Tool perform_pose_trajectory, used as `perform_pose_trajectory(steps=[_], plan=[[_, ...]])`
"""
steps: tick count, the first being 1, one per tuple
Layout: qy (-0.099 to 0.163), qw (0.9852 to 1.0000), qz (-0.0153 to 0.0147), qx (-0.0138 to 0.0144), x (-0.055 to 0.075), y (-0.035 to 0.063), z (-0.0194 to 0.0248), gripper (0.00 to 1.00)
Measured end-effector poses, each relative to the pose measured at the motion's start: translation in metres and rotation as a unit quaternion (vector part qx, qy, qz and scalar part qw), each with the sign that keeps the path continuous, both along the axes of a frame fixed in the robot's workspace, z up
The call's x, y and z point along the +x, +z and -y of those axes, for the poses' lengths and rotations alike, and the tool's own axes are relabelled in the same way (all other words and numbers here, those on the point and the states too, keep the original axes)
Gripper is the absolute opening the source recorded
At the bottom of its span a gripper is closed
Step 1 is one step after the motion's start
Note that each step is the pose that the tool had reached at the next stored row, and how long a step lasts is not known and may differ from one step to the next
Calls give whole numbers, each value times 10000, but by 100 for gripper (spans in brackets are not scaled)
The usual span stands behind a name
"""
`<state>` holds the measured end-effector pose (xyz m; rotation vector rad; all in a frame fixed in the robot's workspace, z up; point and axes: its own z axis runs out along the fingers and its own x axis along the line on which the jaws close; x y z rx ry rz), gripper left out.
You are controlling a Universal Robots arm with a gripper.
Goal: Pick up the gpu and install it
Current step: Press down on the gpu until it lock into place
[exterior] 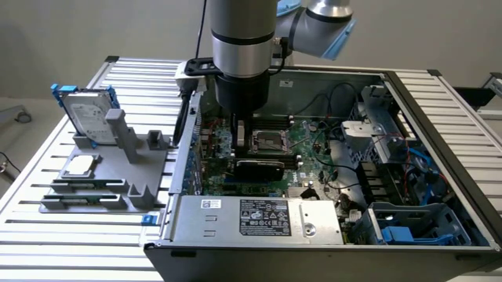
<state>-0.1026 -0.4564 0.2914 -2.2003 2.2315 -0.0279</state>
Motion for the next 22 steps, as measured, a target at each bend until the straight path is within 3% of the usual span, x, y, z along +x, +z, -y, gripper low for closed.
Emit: perform_pose_trajectory(steps=[5, 13, 22], plan=[[-1, 10000, -1, -1, -1, -15, -17, 11], [-1, 10000, 0, 0, 0, -160, -84, 11], [-1, 10000, -2, -2, 8, -222, -113, 11]])
